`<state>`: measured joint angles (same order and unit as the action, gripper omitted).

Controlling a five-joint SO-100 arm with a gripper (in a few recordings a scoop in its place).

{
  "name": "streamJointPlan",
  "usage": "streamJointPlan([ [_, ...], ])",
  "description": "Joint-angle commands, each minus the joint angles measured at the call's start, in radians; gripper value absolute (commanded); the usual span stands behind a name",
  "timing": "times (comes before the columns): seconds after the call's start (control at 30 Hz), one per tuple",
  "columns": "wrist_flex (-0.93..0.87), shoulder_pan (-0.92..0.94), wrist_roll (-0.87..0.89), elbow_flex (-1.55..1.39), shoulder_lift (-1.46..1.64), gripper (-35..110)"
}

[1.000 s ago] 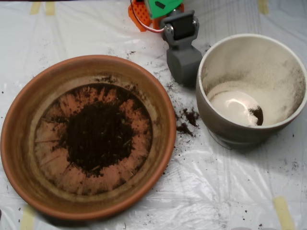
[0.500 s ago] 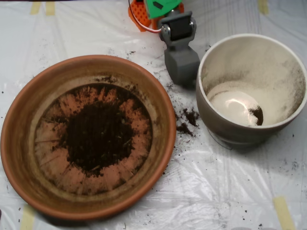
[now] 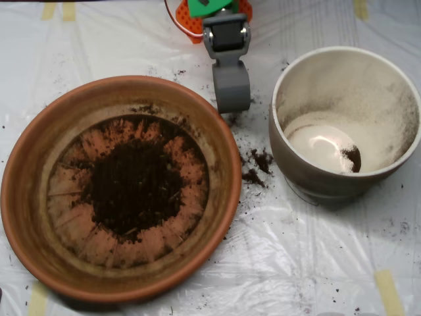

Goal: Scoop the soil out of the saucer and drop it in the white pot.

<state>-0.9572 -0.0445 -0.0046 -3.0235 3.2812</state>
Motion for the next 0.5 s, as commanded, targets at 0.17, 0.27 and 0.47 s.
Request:
streamJointPlan([
  [0.17, -0.003, -0.018, 0.020, 0.124, 0.067, 8],
  [0.27, 0.006, -0.025, 0.017, 0.132, 0.067, 11],
  [0.47, 0.051, -0.031, 0.012, 0.169, 0.009, 18],
])
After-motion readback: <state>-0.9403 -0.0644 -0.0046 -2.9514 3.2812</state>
